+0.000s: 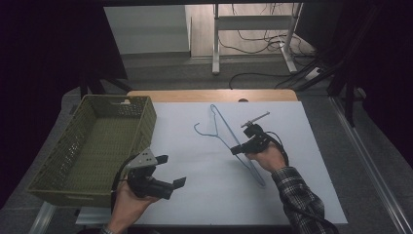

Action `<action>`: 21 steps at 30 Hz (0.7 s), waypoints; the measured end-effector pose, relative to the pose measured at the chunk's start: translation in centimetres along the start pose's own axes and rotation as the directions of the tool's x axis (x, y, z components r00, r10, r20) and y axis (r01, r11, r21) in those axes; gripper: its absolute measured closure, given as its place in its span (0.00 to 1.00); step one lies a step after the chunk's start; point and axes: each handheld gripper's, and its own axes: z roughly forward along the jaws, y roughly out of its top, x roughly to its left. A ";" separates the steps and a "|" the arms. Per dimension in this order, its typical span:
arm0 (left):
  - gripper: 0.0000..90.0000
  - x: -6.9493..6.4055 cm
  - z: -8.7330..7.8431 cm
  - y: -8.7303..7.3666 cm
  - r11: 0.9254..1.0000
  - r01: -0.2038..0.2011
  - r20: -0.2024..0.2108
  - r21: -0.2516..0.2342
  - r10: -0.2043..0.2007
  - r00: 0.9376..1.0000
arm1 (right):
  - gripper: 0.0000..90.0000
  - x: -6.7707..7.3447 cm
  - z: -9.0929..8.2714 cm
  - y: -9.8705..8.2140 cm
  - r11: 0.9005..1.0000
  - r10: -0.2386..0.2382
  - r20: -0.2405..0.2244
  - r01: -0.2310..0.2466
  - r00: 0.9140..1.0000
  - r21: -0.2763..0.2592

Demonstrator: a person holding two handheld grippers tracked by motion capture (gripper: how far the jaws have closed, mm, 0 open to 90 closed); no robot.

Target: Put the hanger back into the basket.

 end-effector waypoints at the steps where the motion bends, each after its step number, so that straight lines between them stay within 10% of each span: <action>1: 0.03 0.0 0.0 0.0 1.000 0.000 0.000 0.000 0.000 1.000 | 0.97 0.0 0.0 0.0 1.000 0.000 0.000 0.000 1.000 0.000; 21: 0.04 1.3 1.2 0.4 1.000 0.025 0.002 0.008 -0.025 1.000 | 0.97 0.4 -2.2 0.0 0.988 0.032 -0.152 -0.054 0.988 -0.143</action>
